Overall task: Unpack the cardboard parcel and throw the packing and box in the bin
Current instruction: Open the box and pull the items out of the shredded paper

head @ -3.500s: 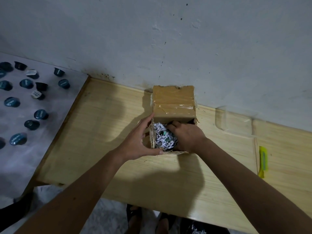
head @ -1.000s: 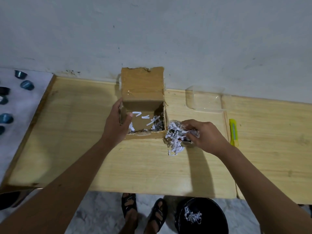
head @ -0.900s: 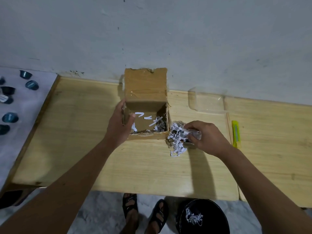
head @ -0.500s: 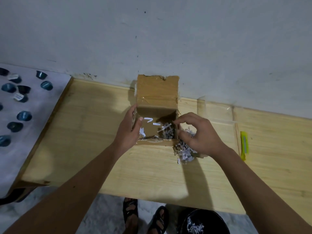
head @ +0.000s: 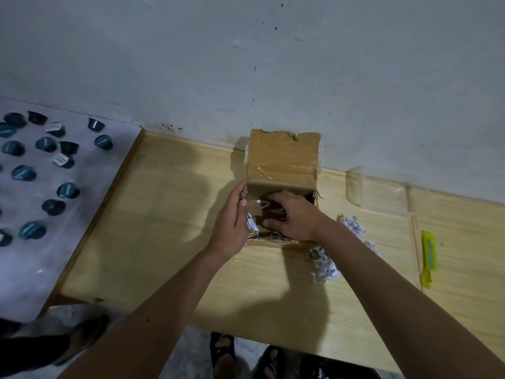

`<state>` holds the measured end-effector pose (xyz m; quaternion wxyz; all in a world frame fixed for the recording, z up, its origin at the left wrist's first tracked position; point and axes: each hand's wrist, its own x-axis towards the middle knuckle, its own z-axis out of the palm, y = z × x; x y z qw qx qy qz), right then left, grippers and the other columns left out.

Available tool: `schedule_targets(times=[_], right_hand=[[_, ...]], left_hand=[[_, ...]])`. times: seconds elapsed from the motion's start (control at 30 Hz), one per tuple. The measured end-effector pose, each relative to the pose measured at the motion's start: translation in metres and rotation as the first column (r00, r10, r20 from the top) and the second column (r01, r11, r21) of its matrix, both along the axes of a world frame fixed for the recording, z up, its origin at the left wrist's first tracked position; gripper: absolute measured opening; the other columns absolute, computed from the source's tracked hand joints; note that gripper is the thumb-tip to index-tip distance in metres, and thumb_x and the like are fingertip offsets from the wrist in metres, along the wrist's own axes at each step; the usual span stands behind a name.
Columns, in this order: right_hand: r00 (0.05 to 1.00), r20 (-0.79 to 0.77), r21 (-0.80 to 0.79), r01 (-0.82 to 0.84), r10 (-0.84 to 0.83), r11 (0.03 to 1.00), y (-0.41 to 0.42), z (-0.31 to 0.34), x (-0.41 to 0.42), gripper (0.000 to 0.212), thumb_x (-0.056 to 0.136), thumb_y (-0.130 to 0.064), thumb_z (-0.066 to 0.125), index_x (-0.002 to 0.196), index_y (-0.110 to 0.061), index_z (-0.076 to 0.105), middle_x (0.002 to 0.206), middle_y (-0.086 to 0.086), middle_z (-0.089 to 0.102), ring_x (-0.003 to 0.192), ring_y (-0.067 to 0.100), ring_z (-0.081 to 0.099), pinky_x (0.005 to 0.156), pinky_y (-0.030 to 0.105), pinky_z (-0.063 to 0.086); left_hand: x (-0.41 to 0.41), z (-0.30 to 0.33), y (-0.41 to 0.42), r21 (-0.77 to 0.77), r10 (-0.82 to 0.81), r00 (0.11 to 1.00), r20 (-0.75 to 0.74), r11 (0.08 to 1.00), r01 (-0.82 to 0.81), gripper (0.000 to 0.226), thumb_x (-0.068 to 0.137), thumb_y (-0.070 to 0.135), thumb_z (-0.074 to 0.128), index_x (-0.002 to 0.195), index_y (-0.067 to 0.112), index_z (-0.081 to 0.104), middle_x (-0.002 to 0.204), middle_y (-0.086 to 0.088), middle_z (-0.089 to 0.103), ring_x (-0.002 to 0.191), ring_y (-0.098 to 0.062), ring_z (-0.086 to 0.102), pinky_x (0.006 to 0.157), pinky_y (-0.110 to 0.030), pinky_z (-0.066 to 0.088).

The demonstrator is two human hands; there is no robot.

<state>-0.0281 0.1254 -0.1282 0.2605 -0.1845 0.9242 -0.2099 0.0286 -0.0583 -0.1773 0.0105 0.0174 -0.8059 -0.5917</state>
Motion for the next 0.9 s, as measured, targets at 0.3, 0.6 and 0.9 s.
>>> schedule_targets(times=[0.3, 0.6, 0.9], right_hand=[[0.991, 0.121, 0.193, -0.071, 0.048, 0.979, -0.008, -0.010, -0.004, 0.067, 0.087, -0.037, 0.074, 0.147, -0.021, 0.051, 0.146, 0.008, 0.041, 0.132, 0.035, 0.050, 0.115, 0.039, 0.041], [0.978, 0.193, -0.192, 0.114, -0.077, 0.975, 0.001, 0.000, -0.005, 0.051, 0.086, -0.022, 0.082, 0.133, -0.019, 0.064, 0.128, -0.003, 0.068, 0.102, -0.005, 0.066, 0.086, 0.011, 0.049], [0.977, 0.202, 0.191, -0.104, 0.065, 0.976, -0.004, -0.006, 0.004, 0.078, 0.092, -0.039, 0.066, 0.158, -0.033, 0.025, 0.156, 0.007, 0.026, 0.141, 0.037, 0.041, 0.117, 0.044, 0.039]], left_hand=[[-0.002, -0.011, -0.001, 0.096, 0.010, 0.998, 0.064, 0.995, -0.016, 0.048, 0.112, 0.024, 0.041, 0.156, 0.045, 0.037, 0.082, 0.003, 0.066, 0.056, -0.017, 0.041, 0.050, -0.042, 0.041], [-0.003, -0.013, 0.001, 0.101, 0.017, 0.997, 0.080, 0.995, -0.026, 0.049, 0.112, 0.023, 0.042, 0.156, 0.045, 0.037, 0.070, -0.002, 0.058, 0.054, -0.016, 0.038, 0.050, -0.034, 0.036], [-0.004, -0.014, 0.001, 0.059, 0.002, 0.996, 0.091, 0.998, -0.008, 0.049, 0.111, 0.025, 0.042, 0.154, 0.047, 0.040, 0.063, 0.018, 0.054, 0.050, -0.009, 0.037, 0.049, -0.029, 0.037]])
